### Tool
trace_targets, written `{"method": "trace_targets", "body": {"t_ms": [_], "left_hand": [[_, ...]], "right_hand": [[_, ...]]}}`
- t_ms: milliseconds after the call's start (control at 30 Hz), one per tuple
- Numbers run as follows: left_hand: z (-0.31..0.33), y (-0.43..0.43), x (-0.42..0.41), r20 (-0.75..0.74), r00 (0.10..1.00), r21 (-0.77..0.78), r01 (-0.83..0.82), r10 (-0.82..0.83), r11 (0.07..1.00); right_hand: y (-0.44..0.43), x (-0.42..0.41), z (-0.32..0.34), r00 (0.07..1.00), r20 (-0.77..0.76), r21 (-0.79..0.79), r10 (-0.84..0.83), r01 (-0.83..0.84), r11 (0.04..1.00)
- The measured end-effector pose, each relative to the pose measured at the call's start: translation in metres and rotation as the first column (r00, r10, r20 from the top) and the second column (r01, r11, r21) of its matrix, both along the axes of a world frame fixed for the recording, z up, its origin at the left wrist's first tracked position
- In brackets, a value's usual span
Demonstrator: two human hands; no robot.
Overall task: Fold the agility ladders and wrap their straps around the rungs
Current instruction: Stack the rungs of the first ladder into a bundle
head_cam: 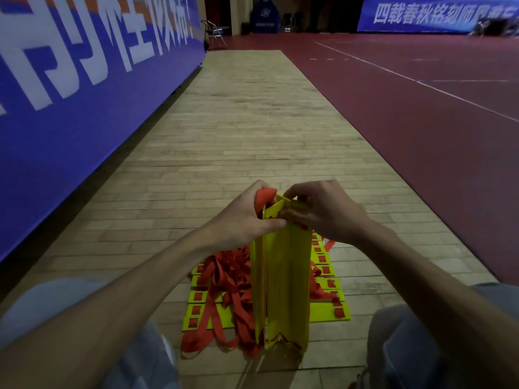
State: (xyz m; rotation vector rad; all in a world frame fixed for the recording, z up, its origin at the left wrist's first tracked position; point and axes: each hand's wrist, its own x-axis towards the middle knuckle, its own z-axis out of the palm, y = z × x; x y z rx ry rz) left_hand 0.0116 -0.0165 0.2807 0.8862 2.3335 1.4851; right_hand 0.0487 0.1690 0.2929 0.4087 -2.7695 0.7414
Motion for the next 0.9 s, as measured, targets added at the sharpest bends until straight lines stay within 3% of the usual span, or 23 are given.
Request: {"method": "trace_targets", "body": {"t_ms": [167, 367, 467, 600, 900], "left_hand": [[-0.003, -0.001, 0.002, 0.063, 0.994, 0.077, 0.088, -0.093, 0.993], [-0.009, -0.001, -0.003, -0.206, 0.977, -0.028, -0.056, 0.049, 0.998], [-0.009, -0.001, -0.004, -0.261, 0.962, -0.031, -0.093, 0.082, 0.995], [-0.006, -0.001, -0.005, -0.178, 0.975, -0.005, -0.134, 0.131, 0.991], [-0.001, -0.004, -0.002, -0.008, 0.999, 0.052, -0.042, 0.043, 0.998]], "right_hand": [[-0.004, -0.001, -0.004, 1.000, -0.027, -0.026, -0.011, 0.010, 1.000], [0.003, -0.004, 0.001, 0.994, 0.110, -0.080, 0.026, -0.017, 0.997], [0.012, -0.003, 0.006, 0.980, 0.187, -0.116, 0.070, -0.048, 0.992], [0.012, -0.001, 0.007, 0.966, 0.236, -0.147, 0.102, -0.068, 0.987], [-0.004, 0.001, 0.001, 0.996, 0.073, -0.140, -0.058, 0.068, 0.988]]}}
